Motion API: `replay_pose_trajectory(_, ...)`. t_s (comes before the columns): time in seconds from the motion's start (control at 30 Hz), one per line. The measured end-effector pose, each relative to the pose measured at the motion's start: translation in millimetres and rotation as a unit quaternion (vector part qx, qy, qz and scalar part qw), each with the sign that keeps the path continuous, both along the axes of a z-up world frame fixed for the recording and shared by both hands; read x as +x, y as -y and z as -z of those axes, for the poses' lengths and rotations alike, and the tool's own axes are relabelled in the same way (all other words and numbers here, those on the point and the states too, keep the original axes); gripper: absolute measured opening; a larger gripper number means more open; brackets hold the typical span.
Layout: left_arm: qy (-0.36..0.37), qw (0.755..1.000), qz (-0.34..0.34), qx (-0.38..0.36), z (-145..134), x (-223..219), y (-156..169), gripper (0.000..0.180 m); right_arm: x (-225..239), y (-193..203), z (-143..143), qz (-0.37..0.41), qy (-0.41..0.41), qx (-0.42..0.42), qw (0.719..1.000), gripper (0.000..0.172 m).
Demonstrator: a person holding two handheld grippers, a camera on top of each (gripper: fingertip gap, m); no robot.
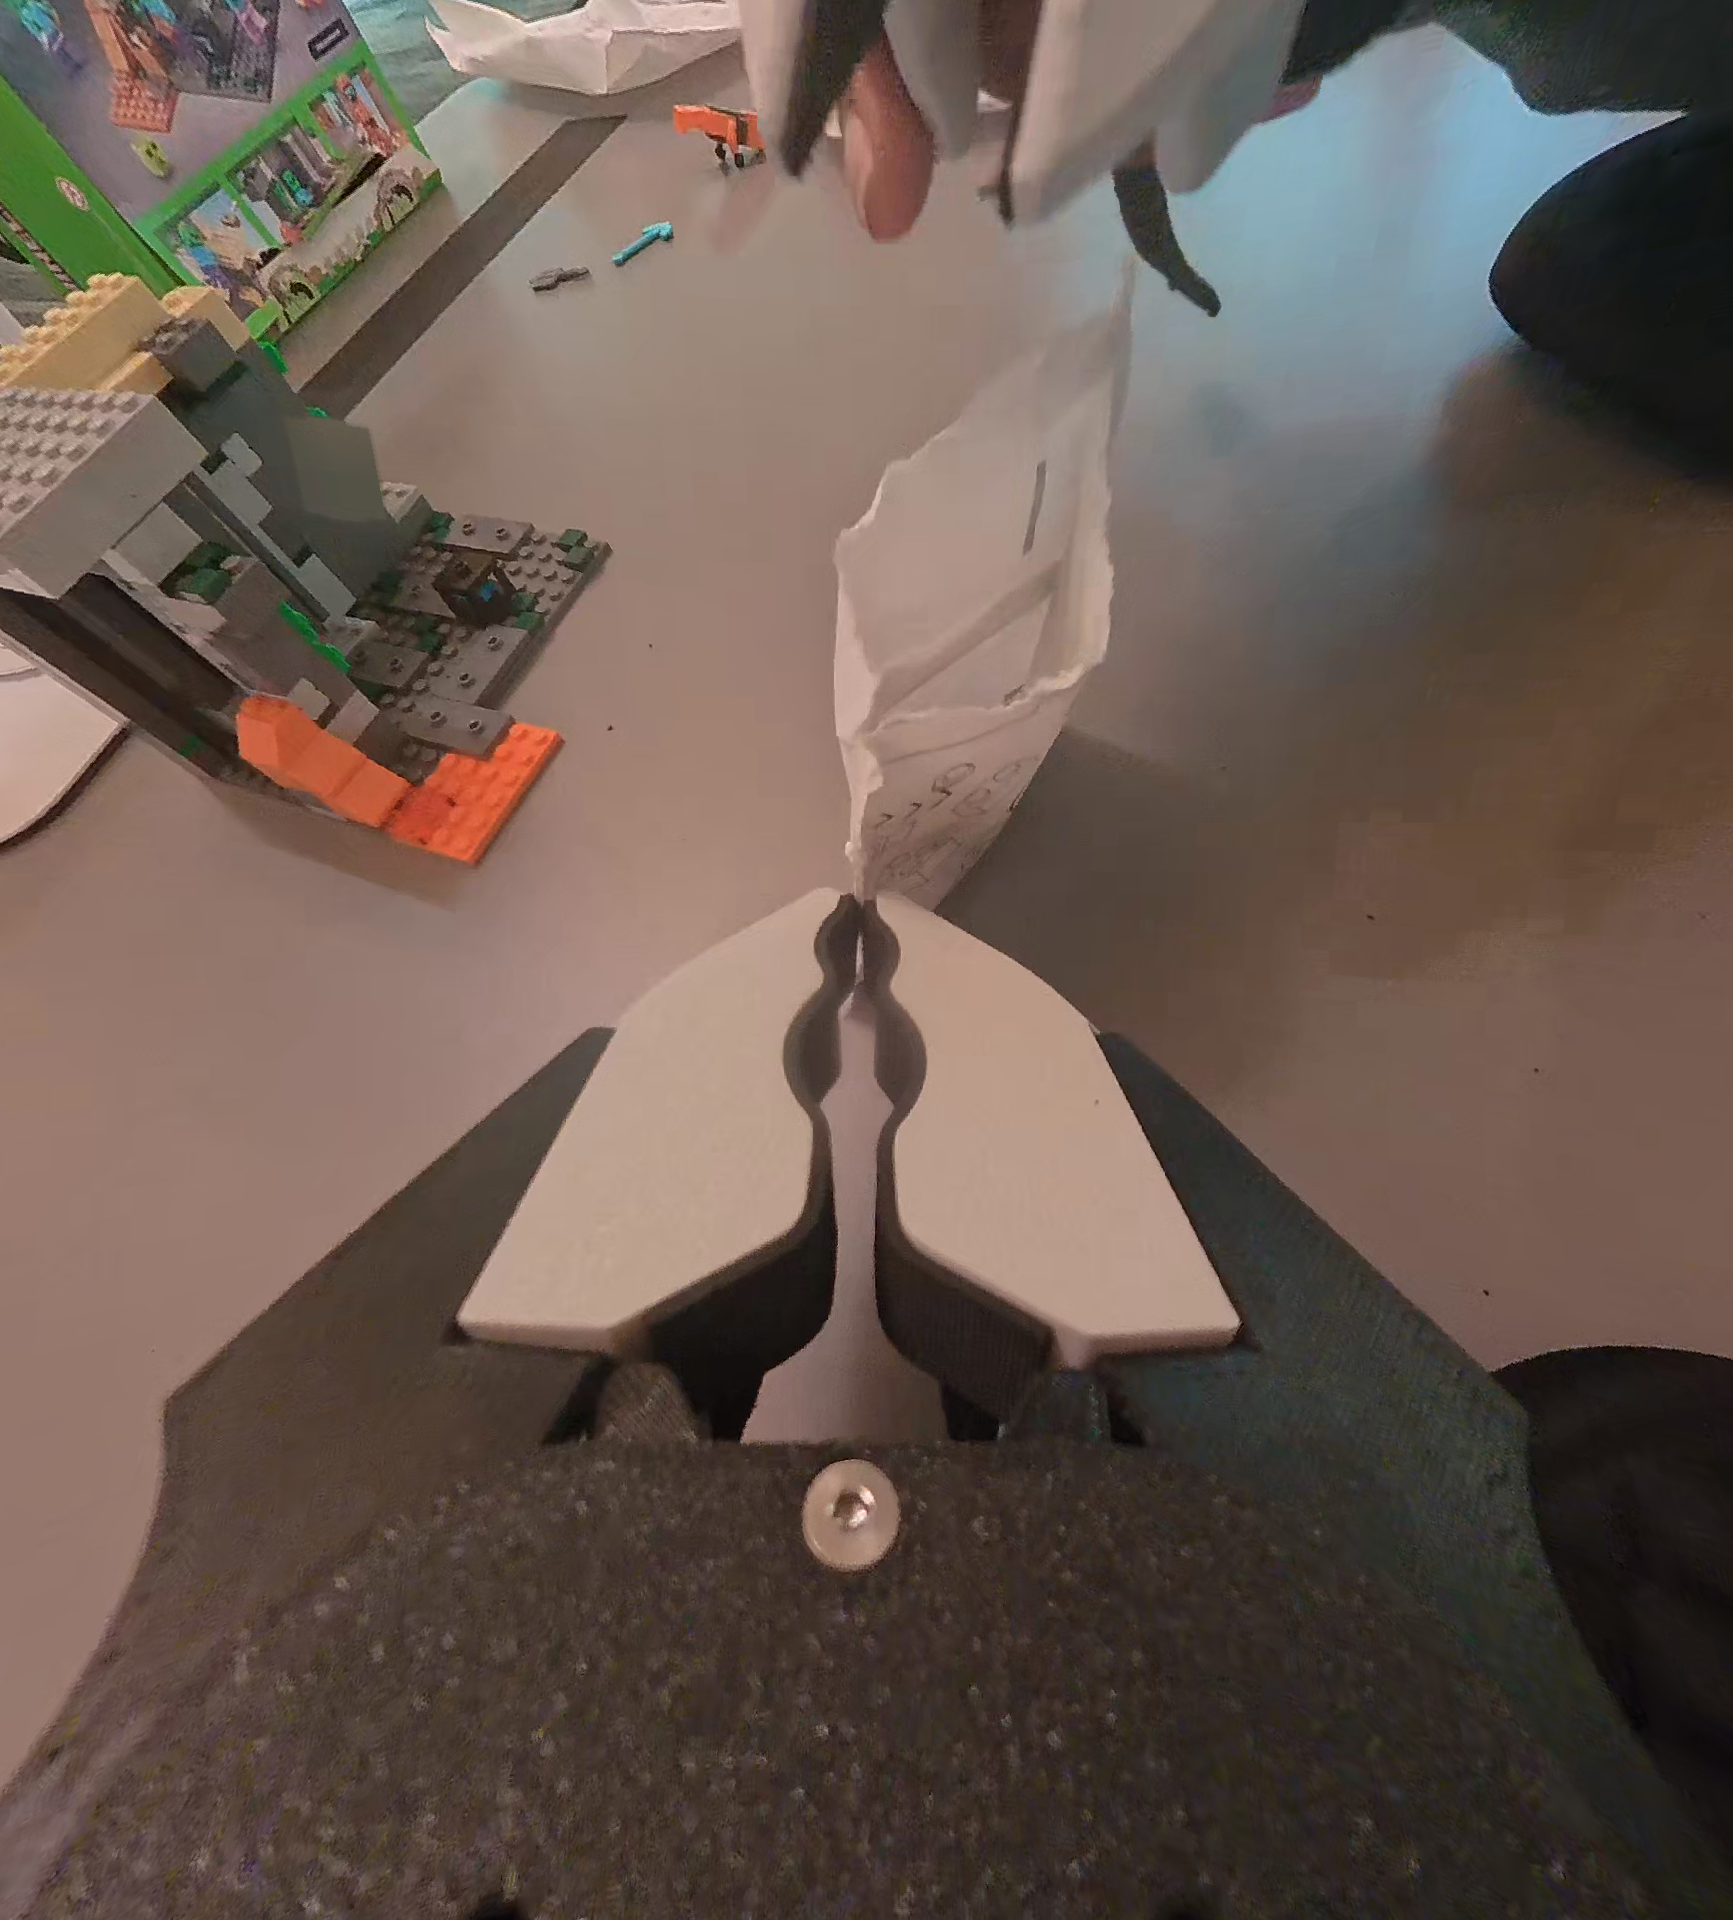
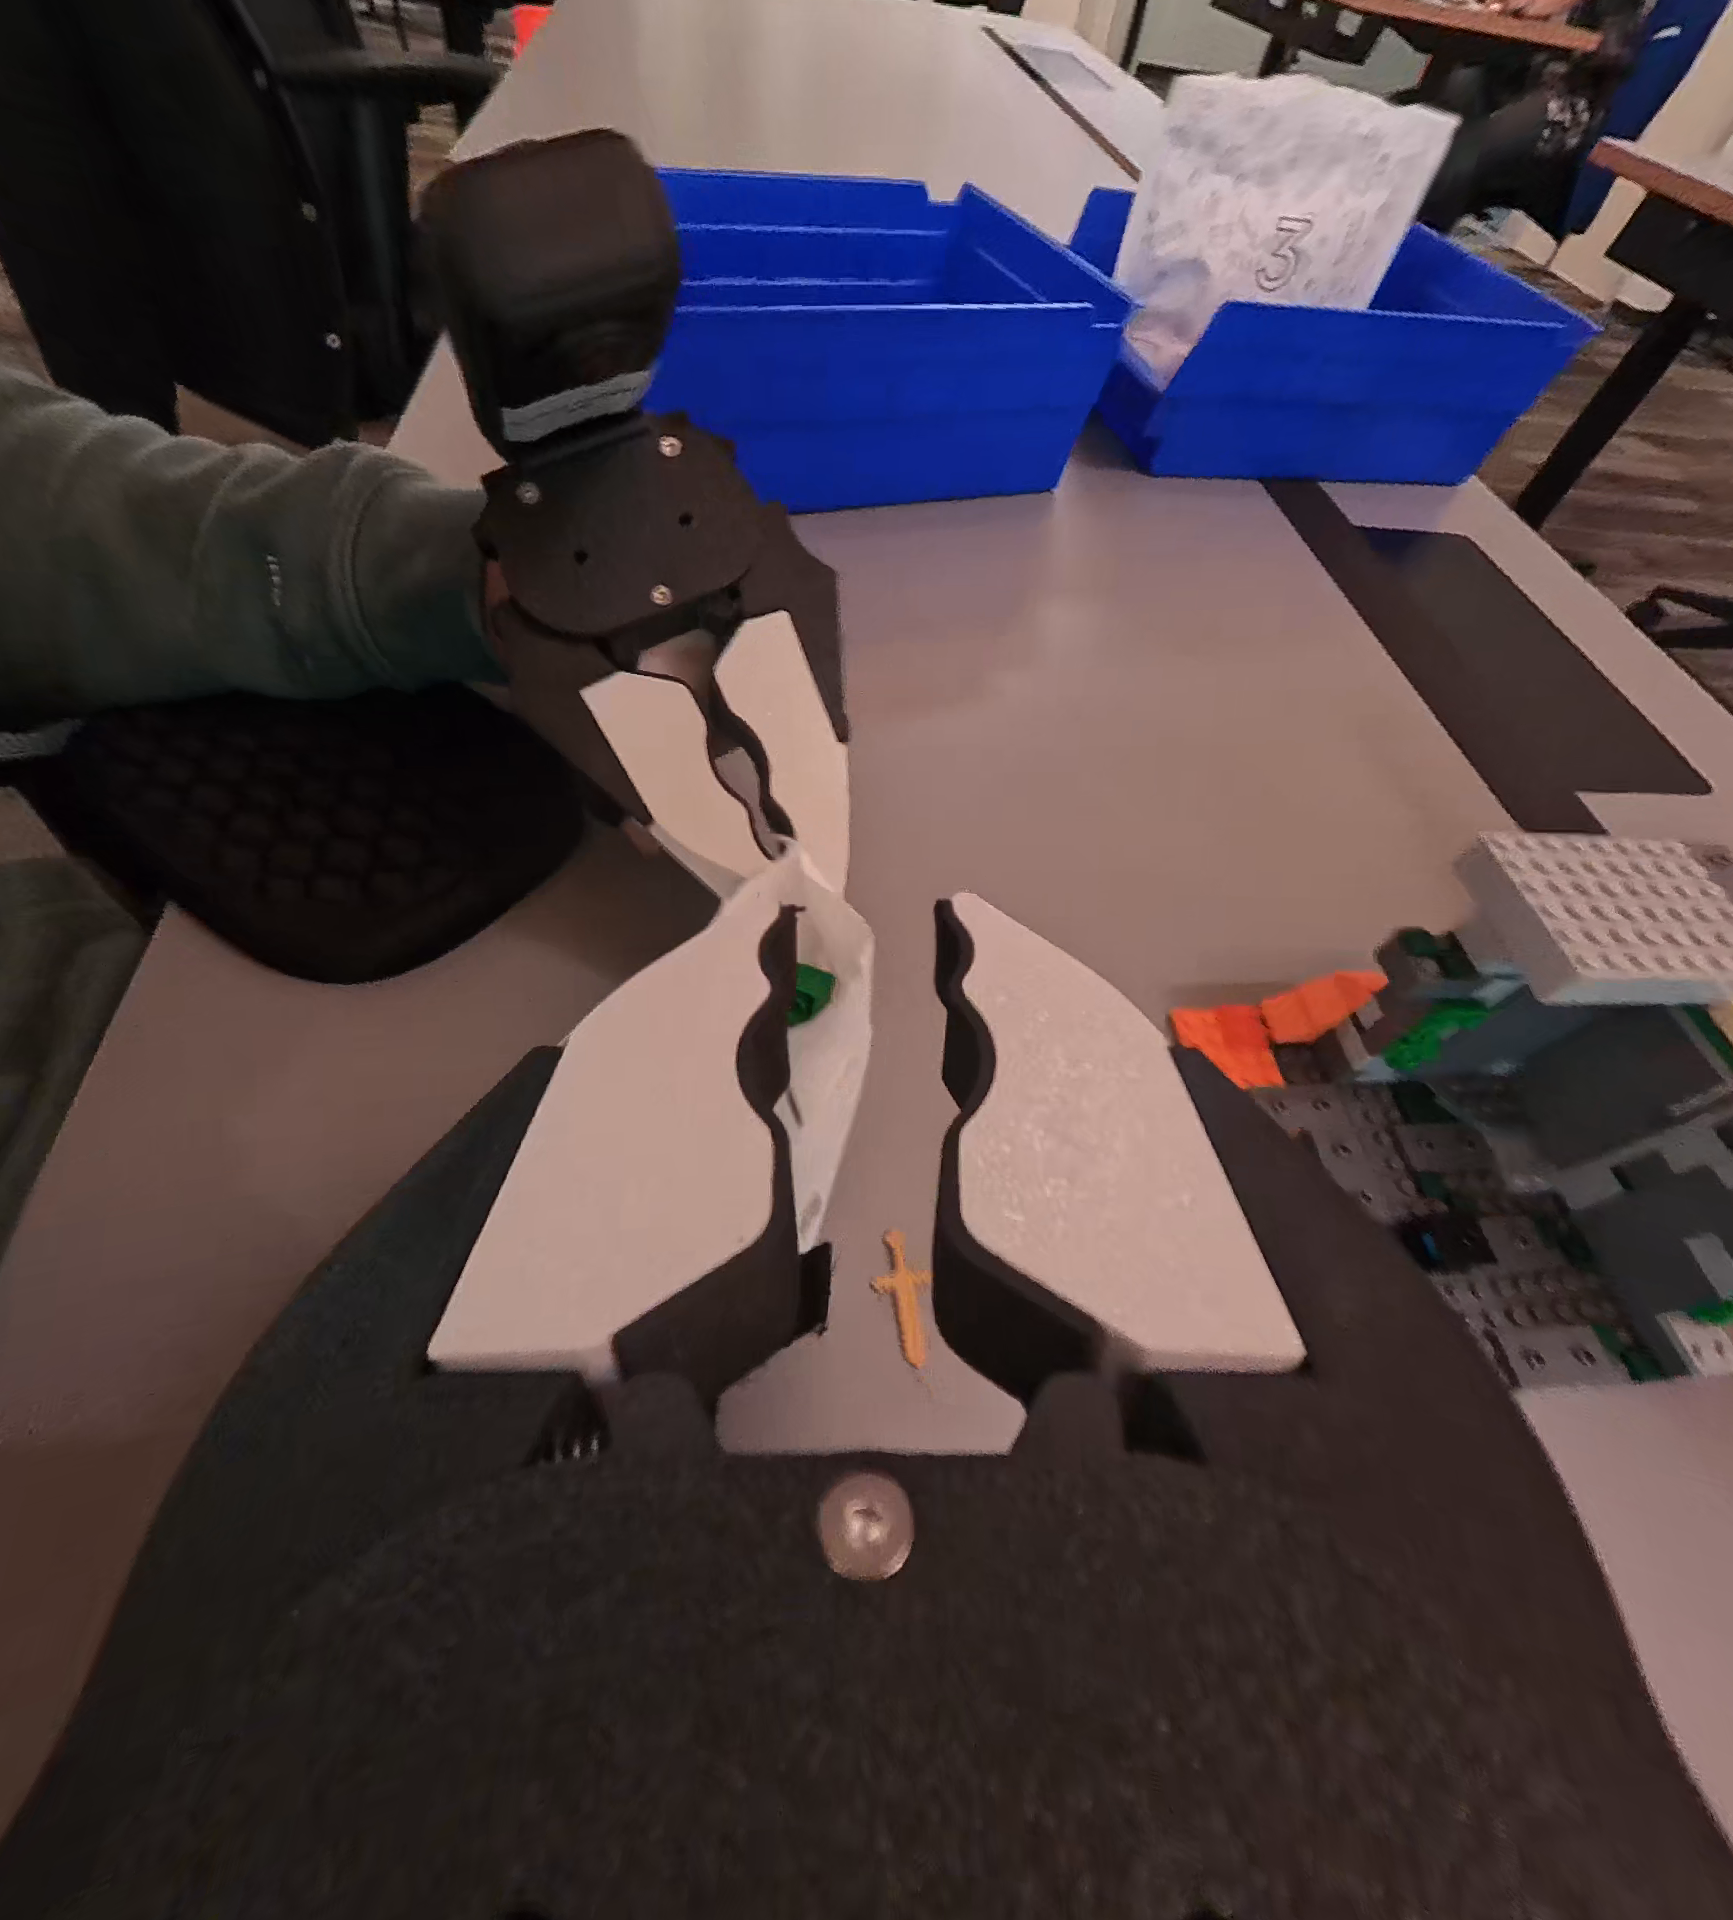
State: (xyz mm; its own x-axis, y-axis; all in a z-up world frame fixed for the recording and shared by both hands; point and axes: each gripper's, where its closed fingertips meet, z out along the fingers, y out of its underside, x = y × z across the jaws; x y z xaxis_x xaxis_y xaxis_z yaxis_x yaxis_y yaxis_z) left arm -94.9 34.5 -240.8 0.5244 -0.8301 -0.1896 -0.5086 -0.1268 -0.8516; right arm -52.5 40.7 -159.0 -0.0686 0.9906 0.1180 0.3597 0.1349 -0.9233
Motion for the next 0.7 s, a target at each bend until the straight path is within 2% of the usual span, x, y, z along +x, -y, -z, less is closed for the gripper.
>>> replay_pose_trajectory(0.13,0.001,1.000,-0.003,-0.005,0.0,-0.2,-0.3,0.000,23.2,-36.1,15.5,0.056,0.038,0.033,0.997,0.025)
replay_pose_trajectory(0.3,0.000,1.000,-0.006,-0.008,0.0,-0.4,-0.7,0.000,48.7,-58.2,70.5,0.075,0.161,0.045,0.983,0.026)
replay_pose_trajectory(0.47,-0.002,1.000,-0.007,-0.009,0.2,-0.9,-0.5,0.000,50.7,-42.0,111.2,0.030,0.241,0.014,0.970,0.031)
replay_pose_trajectory(0.7,-0.003,1.000,-0.007,-0.010,0.3,-2.1,-0.1,0.000,41.2,-28.9,123.8,0.000,0.267,0.002,0.964,0.022)
